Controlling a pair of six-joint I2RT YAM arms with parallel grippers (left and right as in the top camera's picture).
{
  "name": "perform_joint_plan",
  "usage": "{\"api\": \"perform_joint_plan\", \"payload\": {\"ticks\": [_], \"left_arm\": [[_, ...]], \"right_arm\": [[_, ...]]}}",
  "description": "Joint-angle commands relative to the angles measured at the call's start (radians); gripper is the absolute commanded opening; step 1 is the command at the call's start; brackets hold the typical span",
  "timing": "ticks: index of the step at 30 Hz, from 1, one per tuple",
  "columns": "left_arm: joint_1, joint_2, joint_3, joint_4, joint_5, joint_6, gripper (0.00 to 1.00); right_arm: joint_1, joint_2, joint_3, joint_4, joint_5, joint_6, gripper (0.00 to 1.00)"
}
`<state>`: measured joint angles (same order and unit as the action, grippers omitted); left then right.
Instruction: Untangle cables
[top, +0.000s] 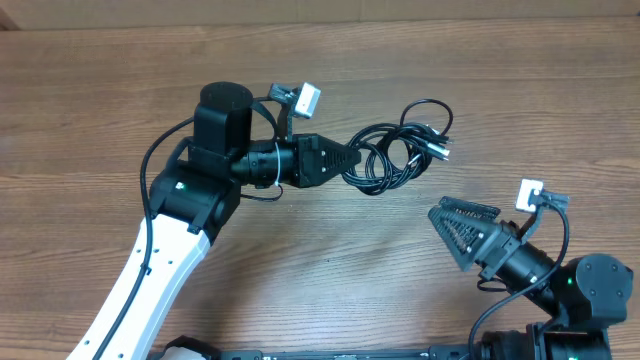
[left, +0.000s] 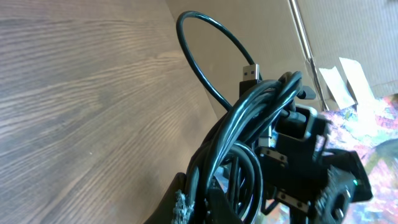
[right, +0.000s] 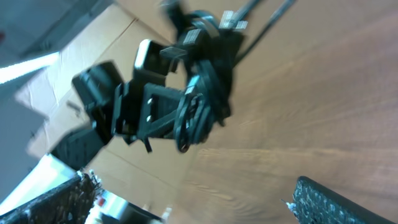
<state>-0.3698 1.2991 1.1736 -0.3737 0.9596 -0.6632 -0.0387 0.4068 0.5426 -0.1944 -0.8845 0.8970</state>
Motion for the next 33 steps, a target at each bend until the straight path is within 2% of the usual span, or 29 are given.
{"api": "perform_joint_plan", "payload": {"ticks": [1, 4, 7, 12, 17, 20, 21, 24, 31, 33], "left_arm": [[-0.042, -0.003, 0.015, 0.013, 0.041, -0.013, 0.04], [-0.083, -0.003, 0.015, 0.040, 0.022, -0.010, 0.04], [-0.113, -0.003, 0.015, 0.073, -0.023, -0.011, 0.04], [-0.135, -0.003, 0.015, 0.073, -0.073, -0.011, 0.04], [-0.167, -0.003, 0.015, 0.074, -0.098, -0.009, 0.04], [-0.194, -0.003, 0.015, 0.076, -0.116, 0.012, 0.04], [-0.223, -0.003, 0.015, 0.076, -0.130, 0.016, 0.04], [-0.240, -0.003, 0.015, 0.073, -0.129, 0.055, 0.04], [-0.242, -0.003, 0.015, 0.056, -0.129, 0.066, 0.04], [-0.242, -0.003, 0.015, 0.052, -0.129, 0.066, 0.04]], "right_arm": [[-0.001, 0.015, 0.031, 0.007, 0.008, 0.129, 1.00], [-0.001, 0.015, 0.031, 0.007, -0.013, 0.160, 1.00], [-0.001, 0.015, 0.031, 0.007, -0.026, 0.180, 0.85], [-0.001, 0.015, 0.031, 0.007, -0.026, 0.181, 0.75], [-0.001, 0.015, 0.031, 0.006, -0.026, 0.181, 0.72], [-0.001, 0.015, 0.031, 0.006, -0.026, 0.180, 0.63], [-0.001, 0.015, 0.031, 0.003, -0.025, 0.180, 0.54], [-0.001, 0.015, 0.031, 0.003, -0.021, 0.180, 0.43], [-0.001, 0.015, 0.031, 0.003, -0.014, 0.180, 0.24], [-0.001, 0.015, 0.031, 0.003, -0.014, 0.180, 0.21]]}}
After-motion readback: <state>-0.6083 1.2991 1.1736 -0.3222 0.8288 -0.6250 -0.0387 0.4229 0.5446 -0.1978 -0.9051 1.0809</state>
